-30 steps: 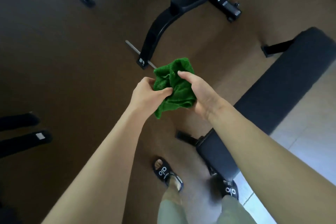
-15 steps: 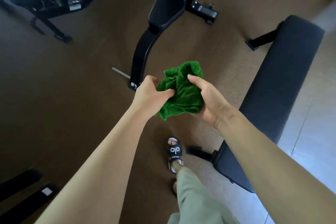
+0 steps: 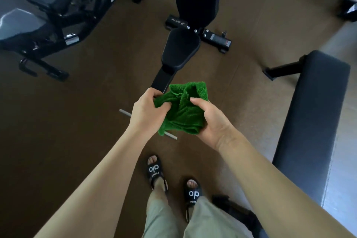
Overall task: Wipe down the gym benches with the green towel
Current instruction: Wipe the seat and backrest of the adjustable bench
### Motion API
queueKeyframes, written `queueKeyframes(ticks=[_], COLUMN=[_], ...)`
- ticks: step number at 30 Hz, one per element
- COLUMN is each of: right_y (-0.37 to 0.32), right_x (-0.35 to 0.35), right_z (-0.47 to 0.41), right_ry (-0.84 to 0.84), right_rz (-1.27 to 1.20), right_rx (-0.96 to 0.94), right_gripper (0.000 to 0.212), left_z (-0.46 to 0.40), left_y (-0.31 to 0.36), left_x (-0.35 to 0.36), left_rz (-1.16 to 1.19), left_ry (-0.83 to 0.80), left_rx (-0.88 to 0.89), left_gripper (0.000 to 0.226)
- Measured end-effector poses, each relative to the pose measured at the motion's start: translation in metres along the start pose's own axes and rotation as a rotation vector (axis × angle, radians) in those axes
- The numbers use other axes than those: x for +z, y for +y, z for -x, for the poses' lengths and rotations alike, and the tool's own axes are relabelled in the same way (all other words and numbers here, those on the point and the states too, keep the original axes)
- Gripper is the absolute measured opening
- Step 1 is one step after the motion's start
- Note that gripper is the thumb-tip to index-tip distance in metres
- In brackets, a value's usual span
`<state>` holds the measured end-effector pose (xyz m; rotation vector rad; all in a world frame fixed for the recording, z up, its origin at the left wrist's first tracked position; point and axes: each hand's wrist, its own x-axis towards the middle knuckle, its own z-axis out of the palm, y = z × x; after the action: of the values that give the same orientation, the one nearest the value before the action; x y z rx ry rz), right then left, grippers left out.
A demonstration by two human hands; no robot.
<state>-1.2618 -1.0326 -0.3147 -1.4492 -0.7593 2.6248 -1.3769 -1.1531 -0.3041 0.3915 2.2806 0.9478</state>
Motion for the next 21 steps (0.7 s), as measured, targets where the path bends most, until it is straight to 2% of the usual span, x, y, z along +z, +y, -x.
queueKeyframes(ticks=[7, 11, 16, 21], right_y=[-0.063, -0.115, -0.188, -0.261], right_x=[0.029, 0.023, 0.004, -0.029], right_z=[-0.099, -0.151, -0.230, -0.335], right_ry=[0.096, 0.178, 0.257, 0.274], right_rz=[-0.099, -0.139, -0.100, 0.037], right_rx=[-0.078, -0.141, -0.215, -0.174], right_gripper=[0.036, 0.033, 0.030, 0.036], left_z=[-0.136, -0.202, -0.280, -0.362], left_y=[0.015, 0.036, 0.059, 0.079], left_x=[-0.017, -0.011, 0.031, 0.102], left_rz=[-0.042, -0.071, -0.047, 0.002], left_ry=[-0.127, -0.148, -0.117, -0.018], left_rx=[0.017, -0.021, -0.103, -0.265], left_gripper=[0.048, 0.053, 0.051, 0.054])
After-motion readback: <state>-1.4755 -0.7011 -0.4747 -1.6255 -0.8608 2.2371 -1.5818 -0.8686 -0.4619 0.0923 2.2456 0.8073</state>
